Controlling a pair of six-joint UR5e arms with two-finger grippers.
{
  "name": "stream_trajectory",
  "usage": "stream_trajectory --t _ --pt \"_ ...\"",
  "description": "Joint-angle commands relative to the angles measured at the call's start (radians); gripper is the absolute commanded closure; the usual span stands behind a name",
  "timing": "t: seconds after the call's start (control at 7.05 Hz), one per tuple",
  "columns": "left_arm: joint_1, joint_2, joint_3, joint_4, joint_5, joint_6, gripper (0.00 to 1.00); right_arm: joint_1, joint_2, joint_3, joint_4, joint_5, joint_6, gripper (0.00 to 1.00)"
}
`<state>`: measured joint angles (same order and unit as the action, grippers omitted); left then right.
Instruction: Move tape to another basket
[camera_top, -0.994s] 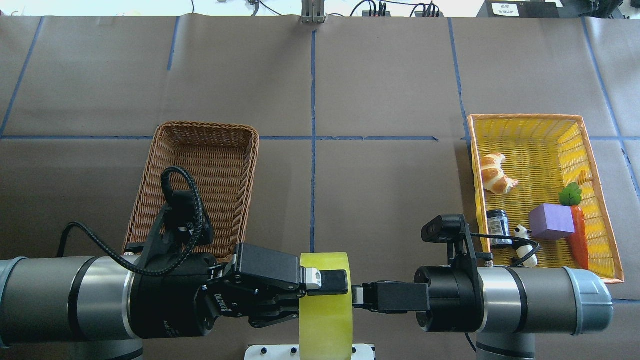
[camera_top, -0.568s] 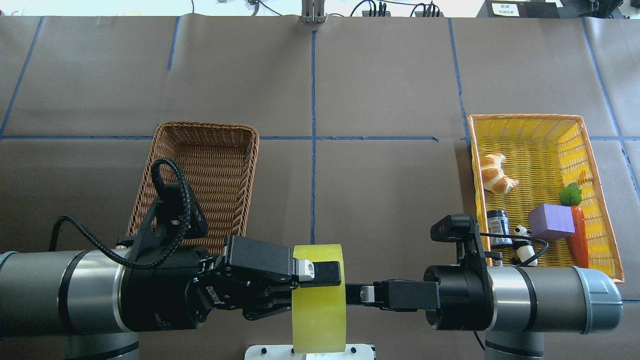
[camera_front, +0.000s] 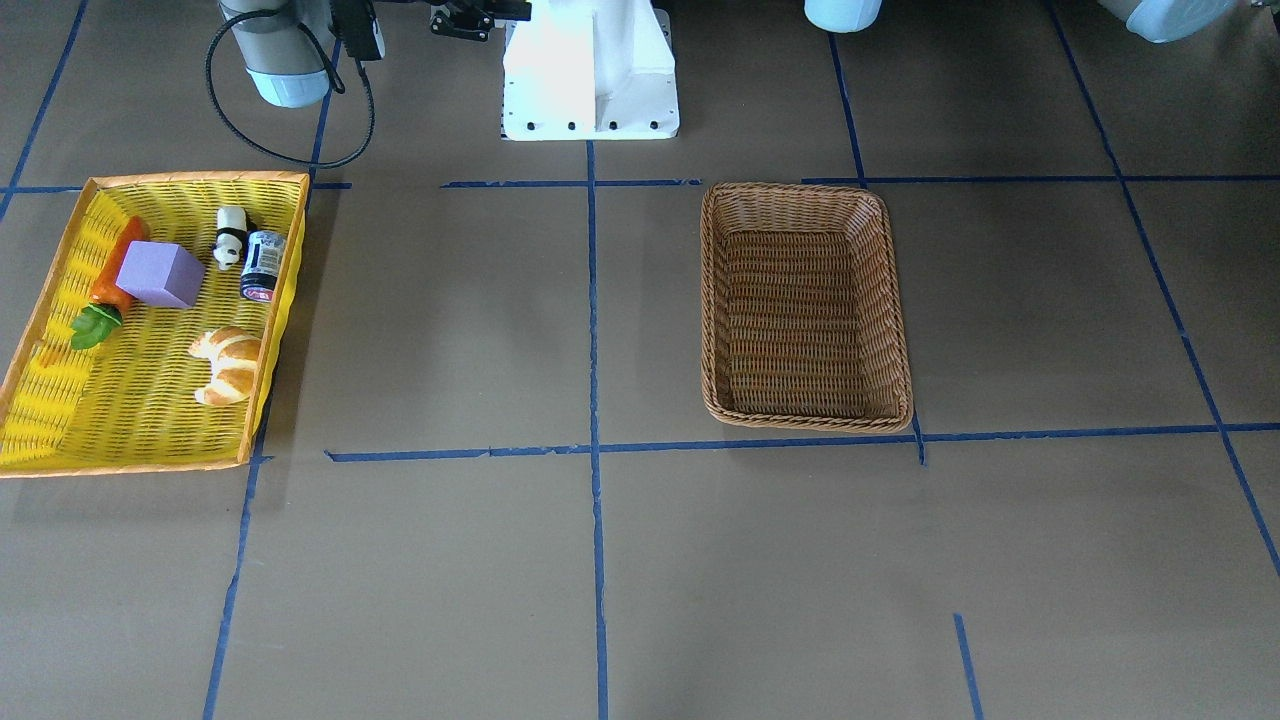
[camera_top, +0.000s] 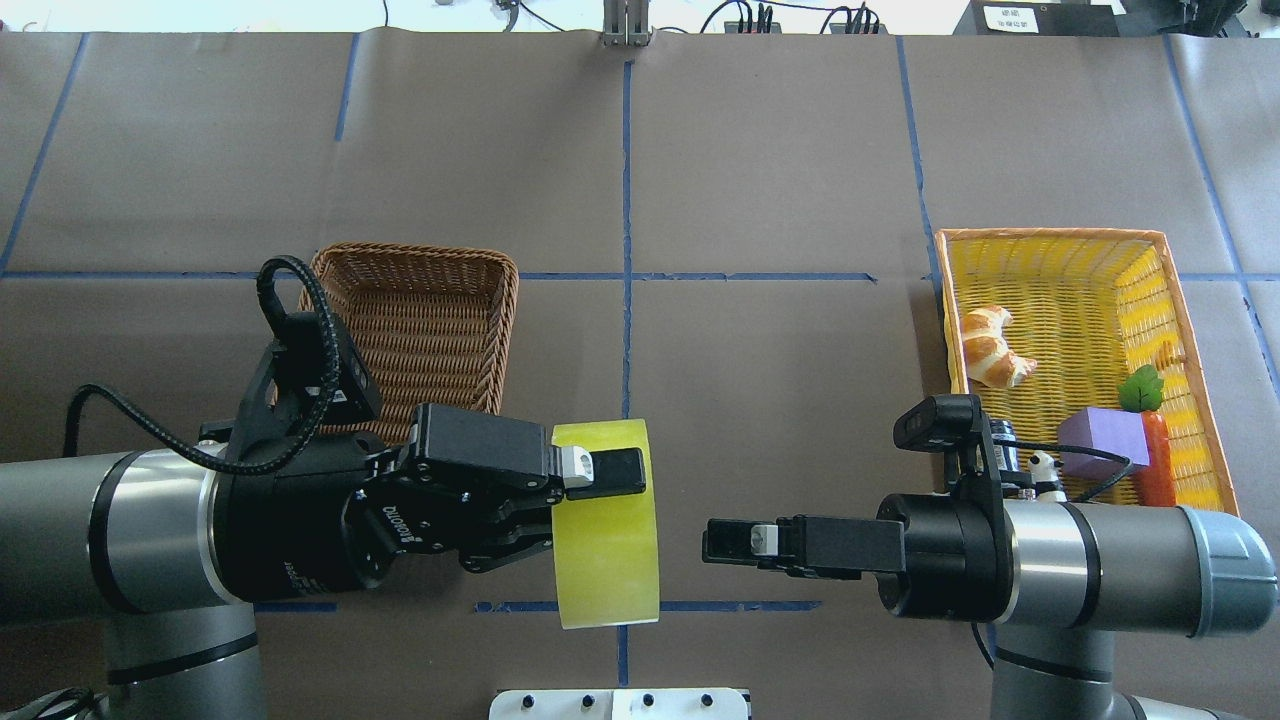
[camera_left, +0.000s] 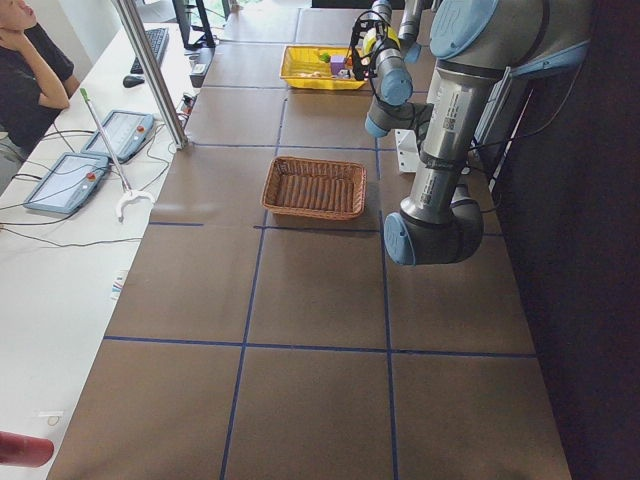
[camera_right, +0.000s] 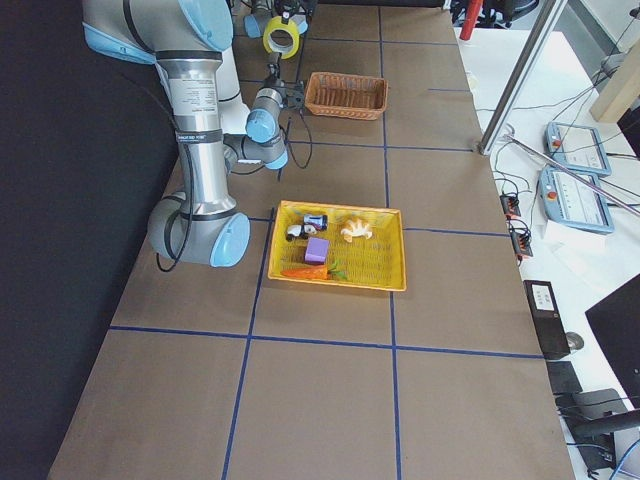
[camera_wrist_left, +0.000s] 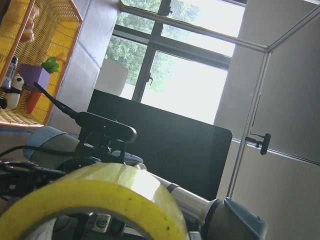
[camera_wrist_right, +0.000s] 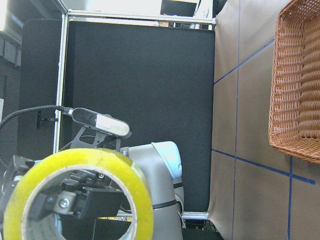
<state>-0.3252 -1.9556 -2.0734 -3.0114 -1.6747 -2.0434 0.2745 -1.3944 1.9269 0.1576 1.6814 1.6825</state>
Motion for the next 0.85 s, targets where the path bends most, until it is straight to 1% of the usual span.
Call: stream_trajectory --t 0.0,0.14,0.28,0.43,0.57,0.71 --pt "-0.035 0.035 0.024 0.014 -0.003 0.002 1.00 0.063 -0.011 0.004 -0.138 0.046 0.000 0.00" --pt "-0.058 0.040 0.065 0.026 -0.006 0.002 1.00 0.099 -0.008 0.006 -0.241 0.060 0.000 0.00" --pt "-0.081 0.040 0.090 0.061 -0.016 0.021 1.00 0.165 -0.006 0.007 -0.366 0.110 -0.001 0.00" --pt "-0.096 0.040 0.091 0.151 -0.043 0.079 1.00 0.281 -0.005 0.010 -0.497 0.261 -0.003 0.00" --pt "-0.125 0.038 0.090 0.266 -0.092 0.124 1.00 0.392 -0.003 0.012 -0.618 0.429 -0.004 0.00" --pt "-0.146 0.038 0.091 0.338 -0.111 0.185 1.00 0.461 0.008 0.014 -0.733 0.517 -0.054 0.00"
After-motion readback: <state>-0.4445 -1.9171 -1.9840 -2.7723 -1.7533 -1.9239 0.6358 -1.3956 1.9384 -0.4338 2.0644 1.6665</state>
